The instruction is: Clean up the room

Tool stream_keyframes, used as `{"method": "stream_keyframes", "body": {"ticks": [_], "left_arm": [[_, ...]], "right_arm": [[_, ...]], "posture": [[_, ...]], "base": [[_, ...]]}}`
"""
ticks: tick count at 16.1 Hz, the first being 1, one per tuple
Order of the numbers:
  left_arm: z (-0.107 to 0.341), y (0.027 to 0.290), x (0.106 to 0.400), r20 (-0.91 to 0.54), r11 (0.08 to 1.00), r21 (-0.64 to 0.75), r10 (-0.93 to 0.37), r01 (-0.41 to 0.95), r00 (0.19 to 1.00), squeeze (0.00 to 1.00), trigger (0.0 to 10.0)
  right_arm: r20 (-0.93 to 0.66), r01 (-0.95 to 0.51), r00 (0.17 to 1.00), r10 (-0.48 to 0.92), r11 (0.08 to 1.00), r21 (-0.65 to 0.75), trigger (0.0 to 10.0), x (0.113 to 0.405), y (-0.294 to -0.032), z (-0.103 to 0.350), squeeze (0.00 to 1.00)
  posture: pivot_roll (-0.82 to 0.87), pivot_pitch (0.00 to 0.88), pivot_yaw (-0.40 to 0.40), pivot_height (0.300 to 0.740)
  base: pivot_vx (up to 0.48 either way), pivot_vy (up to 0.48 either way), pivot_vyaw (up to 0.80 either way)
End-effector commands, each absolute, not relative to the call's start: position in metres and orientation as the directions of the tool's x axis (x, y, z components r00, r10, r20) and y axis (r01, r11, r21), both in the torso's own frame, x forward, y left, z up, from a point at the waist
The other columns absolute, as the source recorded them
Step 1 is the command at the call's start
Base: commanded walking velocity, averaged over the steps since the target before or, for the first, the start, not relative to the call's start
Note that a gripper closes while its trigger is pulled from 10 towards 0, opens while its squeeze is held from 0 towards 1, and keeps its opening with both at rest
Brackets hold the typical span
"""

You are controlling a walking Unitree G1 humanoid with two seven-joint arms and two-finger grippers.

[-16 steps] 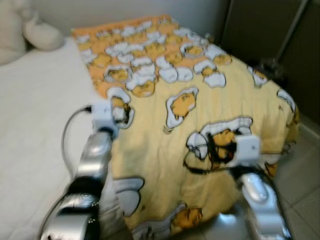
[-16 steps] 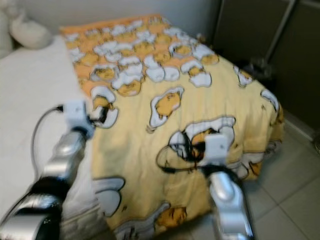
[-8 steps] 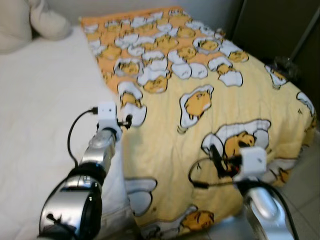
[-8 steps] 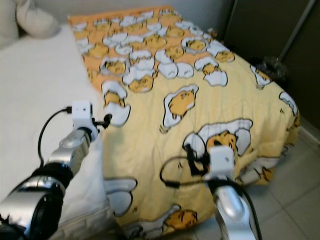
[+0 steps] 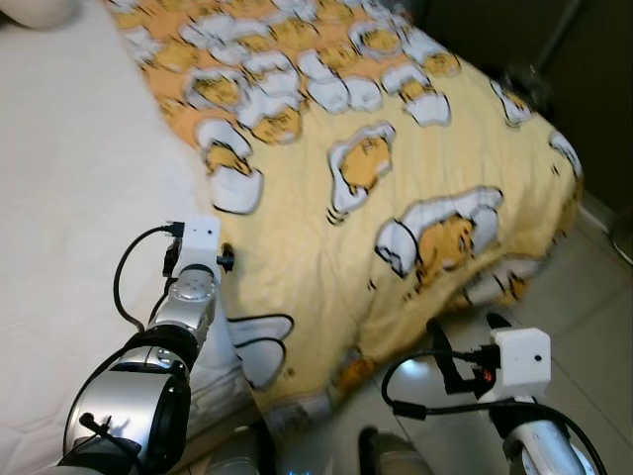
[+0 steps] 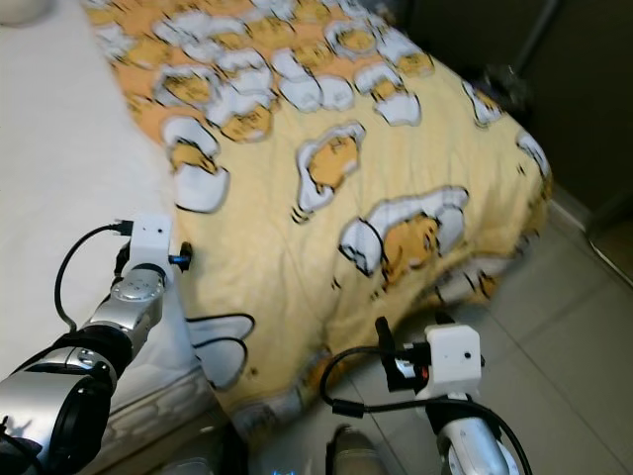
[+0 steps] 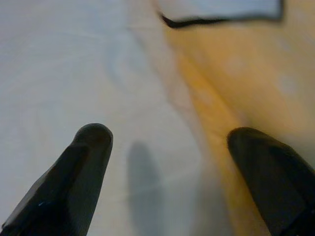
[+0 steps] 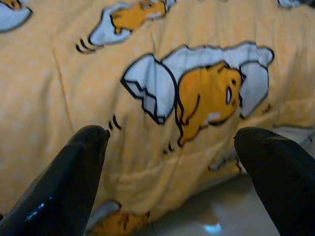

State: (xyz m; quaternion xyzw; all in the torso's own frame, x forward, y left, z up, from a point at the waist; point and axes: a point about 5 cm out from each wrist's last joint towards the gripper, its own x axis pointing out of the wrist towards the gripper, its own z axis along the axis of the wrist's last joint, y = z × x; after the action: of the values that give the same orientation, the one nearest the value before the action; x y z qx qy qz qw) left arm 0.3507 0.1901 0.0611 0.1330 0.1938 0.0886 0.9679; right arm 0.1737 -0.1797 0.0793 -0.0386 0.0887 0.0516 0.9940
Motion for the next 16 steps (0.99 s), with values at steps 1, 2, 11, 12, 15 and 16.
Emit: {"method": "stream_keyframes", "body": {"ticks": [1,2,11,12,15,16], "left_arm": [[0.059,0.184,0.35,-0.356,0.943,0.321,0.205,-0.087,0.912,0.0,10.0],[0.059,0.182,0.35,-0.35,0.937,0.341,0.206,-0.081,0.914,0.0,10.0],[0.072,0.113,0.351,-0.17,0.868,0.43,-0.191,0.247,0.967,0.0,10.0],[0.05,0.077,0.327,-0.214,0.796,0.421,-0.378,0.434,0.901,0.0,10.0],[0.03,0.069,0.309,-0.273,0.767,0.411,-0.412,0.493,0.869,0.0,10.0],[0.029,0.077,0.31,-0.277,0.778,0.424,-0.375,0.463,0.885,0.0,10.0]], "right_arm": [[-0.181,-0.122,0.977,0.11,0.991,-0.056,10.0,0.172,-0.178,0.082,0.0],[-0.186,-0.12,0.977,0.107,0.991,-0.056,10.0,0.171,-0.178,0.083,0.0],[-0.21,-0.114,0.973,0.1,0.992,-0.057,10.0,0.169,-0.179,0.083,0.0],[-0.215,-0.116,0.971,0.101,0.992,-0.057,10.0,0.169,-0.179,0.082,0.0],[-0.219,-0.118,0.97,0.102,0.991,-0.058,10.0,0.169,-0.179,0.082,0.0],[-0.22,-0.118,0.97,0.102,0.991,-0.061,10.0,0.169,-0.179,0.082,0.0]], "posture": [[-0.32,0.258,0.006,0.74],[-0.32,0.258,0.007,0.74],[-0.3,0.247,0.018,0.74],[-0.3,0.245,0.018,0.74],[-0.3,0.243,0.017,0.74],[-0.3,0.238,0.019,0.74]], "base": [[0.0,0.0,0.0],[0.0,0.0,0.0],[0.0,0.0,0.0],[0.0,0.0,0.0],[0.0,0.0,0.0],[0.0,0.0,0.0]]}}
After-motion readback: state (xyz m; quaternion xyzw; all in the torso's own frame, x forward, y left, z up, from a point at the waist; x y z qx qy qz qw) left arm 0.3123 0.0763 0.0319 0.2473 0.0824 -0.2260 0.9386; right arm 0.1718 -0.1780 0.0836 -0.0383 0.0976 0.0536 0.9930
